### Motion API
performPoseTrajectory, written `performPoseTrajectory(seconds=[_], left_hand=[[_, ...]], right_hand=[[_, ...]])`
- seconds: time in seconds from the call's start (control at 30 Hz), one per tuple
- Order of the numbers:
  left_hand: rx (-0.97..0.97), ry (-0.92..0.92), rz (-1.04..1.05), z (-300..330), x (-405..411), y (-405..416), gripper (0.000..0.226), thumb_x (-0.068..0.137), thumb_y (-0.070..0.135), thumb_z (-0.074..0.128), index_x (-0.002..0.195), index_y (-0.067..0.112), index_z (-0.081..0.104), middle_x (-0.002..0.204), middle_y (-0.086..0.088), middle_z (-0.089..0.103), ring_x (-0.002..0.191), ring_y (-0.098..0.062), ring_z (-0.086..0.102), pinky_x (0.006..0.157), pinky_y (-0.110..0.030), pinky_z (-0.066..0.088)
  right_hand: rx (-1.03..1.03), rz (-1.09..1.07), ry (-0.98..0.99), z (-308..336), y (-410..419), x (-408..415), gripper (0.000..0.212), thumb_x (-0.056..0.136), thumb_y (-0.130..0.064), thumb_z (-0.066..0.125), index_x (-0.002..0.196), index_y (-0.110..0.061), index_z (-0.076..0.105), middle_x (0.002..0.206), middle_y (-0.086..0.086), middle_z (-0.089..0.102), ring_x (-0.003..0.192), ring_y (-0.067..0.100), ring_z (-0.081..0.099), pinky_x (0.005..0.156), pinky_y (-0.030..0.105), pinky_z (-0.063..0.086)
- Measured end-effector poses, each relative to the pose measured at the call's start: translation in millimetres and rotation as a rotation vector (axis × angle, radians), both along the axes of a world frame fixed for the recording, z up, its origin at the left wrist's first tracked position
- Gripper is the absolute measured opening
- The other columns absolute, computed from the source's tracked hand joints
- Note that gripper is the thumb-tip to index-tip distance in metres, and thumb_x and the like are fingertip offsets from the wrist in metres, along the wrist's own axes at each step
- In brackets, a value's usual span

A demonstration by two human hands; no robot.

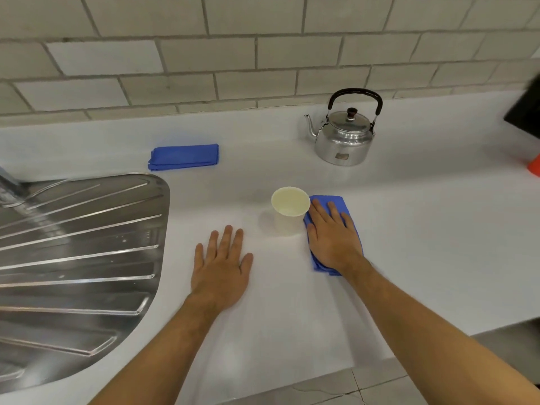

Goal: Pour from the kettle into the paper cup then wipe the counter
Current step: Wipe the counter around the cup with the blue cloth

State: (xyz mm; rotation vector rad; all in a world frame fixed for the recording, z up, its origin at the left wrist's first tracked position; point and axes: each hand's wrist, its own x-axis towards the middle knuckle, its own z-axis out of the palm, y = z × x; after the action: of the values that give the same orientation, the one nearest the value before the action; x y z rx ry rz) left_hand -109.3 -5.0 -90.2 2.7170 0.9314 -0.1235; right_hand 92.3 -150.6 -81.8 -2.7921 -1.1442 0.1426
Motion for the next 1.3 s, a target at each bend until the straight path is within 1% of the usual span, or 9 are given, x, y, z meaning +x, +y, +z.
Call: performPoseTrajectory(seconds=[0.13,0.27,0.4,0.47,0.57,0.63,0.77,0.93,1.3], left_hand=[[-0.084,-0.062,0.026,13.3,9.8,1.1,0.066,0.099,0.048,0.028,0.154,0.025,-0.001,0.164,0.000,-0.004,0.150,-0.023,-0.006,0.120,-0.044,-0.003],[-0.462,-0.435,0.071,41.9,48.9,-5.2,0.088,0.083,0.038,0.071,0.151,0.017,0.020,0.159,-0.002,0.023,0.145,-0.020,0.024,0.114,-0.033,0.023],[-0.835,-0.680,0.124,48.9,79.9,-17.0,0.098,0.066,0.028,0.087,0.146,0.024,0.031,0.150,0.004,0.040,0.137,-0.014,0.038,0.111,-0.033,0.036],[-0.911,-0.770,0.162,44.3,87.7,-18.0,0.091,0.062,0.022,0.090,0.139,0.027,0.040,0.137,0.010,0.052,0.127,-0.007,0.047,0.098,-0.021,0.042],[-0.924,-0.845,0.172,39.7,95.8,-19.7,0.083,0.057,0.020,0.092,0.126,0.033,0.049,0.120,0.018,0.060,0.109,0.006,0.055,0.078,-0.007,0.046],[-0.914,-0.860,0.182,39.5,100.8,-22.0,0.080,0.055,0.020,0.093,0.123,0.033,0.052,0.115,0.019,0.062,0.102,0.008,0.057,0.074,-0.006,0.047],[-0.868,-0.864,0.225,39.7,108.2,-24.8,0.077,0.053,0.023,0.093,0.119,0.034,0.054,0.110,0.019,0.063,0.099,0.006,0.059,0.073,-0.006,0.049],[-0.866,-0.887,0.272,34.7,108.3,-23.2,0.069,0.055,0.020,0.092,0.115,0.031,0.061,0.108,0.012,0.069,0.098,-0.003,0.064,0.082,-0.021,0.052],[-0.832,-0.932,0.256,34.9,102.3,-21.9,0.066,0.055,0.020,0.091,0.113,0.031,0.061,0.107,0.013,0.069,0.098,-0.003,0.065,0.082,-0.021,0.053]], right_hand=[[0.010,-0.004,-0.003,-1.6,-10.0,-22.9,0.055,0.104,-0.037,0.018,0.157,-0.025,0.013,0.166,-0.010,0.010,0.153,0.021,0.005,0.122,0.043,0.007],[0.026,-0.008,0.003,-2.4,-19.1,-43.8,0.056,0.104,-0.038,0.018,0.158,-0.025,0.008,0.166,-0.011,0.006,0.153,0.020,0.000,0.123,0.041,0.003],[0.025,0.053,0.006,-3.6,-29.2,-48.4,0.056,0.104,-0.040,0.016,0.158,-0.026,0.008,0.166,-0.010,0.006,0.153,0.018,-0.002,0.123,0.040,0.003],[0.021,0.072,0.008,-3.8,-30.7,-42.0,0.056,0.104,-0.043,0.015,0.158,-0.028,0.008,0.166,-0.010,0.005,0.153,0.018,-0.003,0.123,0.039,0.003],[0.029,0.039,-0.001,-4.1,-25.7,-25.2,0.056,0.103,-0.044,0.018,0.157,-0.029,0.010,0.166,-0.009,0.005,0.153,0.021,-0.003,0.122,0.039,0.004],[0.033,0.015,0.001,-4.0,-20.2,-10.6,0.056,0.103,-0.044,0.020,0.157,-0.029,0.011,0.166,-0.007,0.005,0.153,0.023,-0.002,0.122,0.040,0.004],[0.007,0.003,-0.012,-4.8,-10.6,21.0,0.058,0.103,-0.045,0.021,0.157,-0.027,0.010,0.166,-0.006,0.007,0.153,0.024,0.002,0.122,0.040,0.006],[0.022,0.029,-0.007,-3.7,1.1,50.5,0.059,0.102,-0.044,0.023,0.157,-0.025,0.011,0.166,-0.005,0.011,0.152,0.024,0.006,0.122,0.041,0.009],[0.012,0.053,-0.023,-6.5,15.1,63.3,0.059,0.102,-0.043,0.020,0.157,-0.024,0.011,0.166,-0.004,0.011,0.152,0.025,0.006,0.122,0.042,0.009]])
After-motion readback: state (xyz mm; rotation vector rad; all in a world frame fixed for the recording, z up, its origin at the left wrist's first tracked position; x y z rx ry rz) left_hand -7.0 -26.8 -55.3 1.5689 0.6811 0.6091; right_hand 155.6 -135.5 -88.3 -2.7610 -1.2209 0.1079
